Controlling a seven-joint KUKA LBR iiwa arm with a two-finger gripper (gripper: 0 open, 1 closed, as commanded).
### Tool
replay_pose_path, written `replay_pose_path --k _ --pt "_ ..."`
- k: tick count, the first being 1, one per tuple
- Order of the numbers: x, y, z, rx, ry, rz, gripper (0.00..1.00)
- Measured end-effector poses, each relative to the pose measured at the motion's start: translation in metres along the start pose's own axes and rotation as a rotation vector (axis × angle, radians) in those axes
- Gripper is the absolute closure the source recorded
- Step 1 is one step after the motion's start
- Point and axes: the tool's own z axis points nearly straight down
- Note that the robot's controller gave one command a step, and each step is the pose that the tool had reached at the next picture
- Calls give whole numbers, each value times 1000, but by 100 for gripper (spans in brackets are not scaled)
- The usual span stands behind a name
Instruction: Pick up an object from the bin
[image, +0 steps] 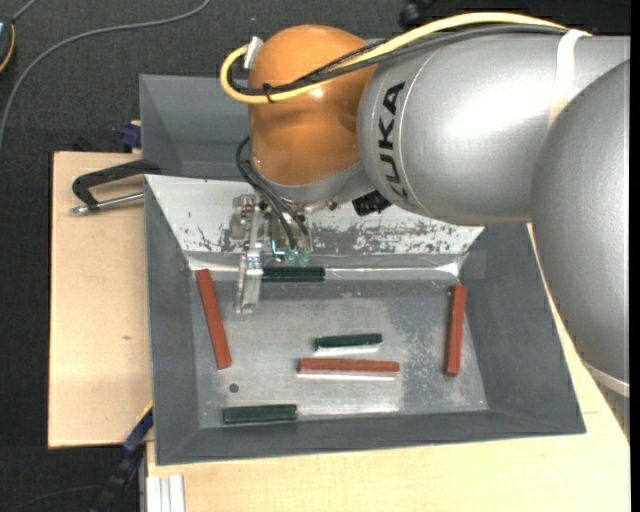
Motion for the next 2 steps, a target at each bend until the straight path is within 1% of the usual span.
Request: replay_pose_path --k 1,2 --pt "-8 9 157 0 0 253 0" --pt "24 14 122 0 -8 -384 0"
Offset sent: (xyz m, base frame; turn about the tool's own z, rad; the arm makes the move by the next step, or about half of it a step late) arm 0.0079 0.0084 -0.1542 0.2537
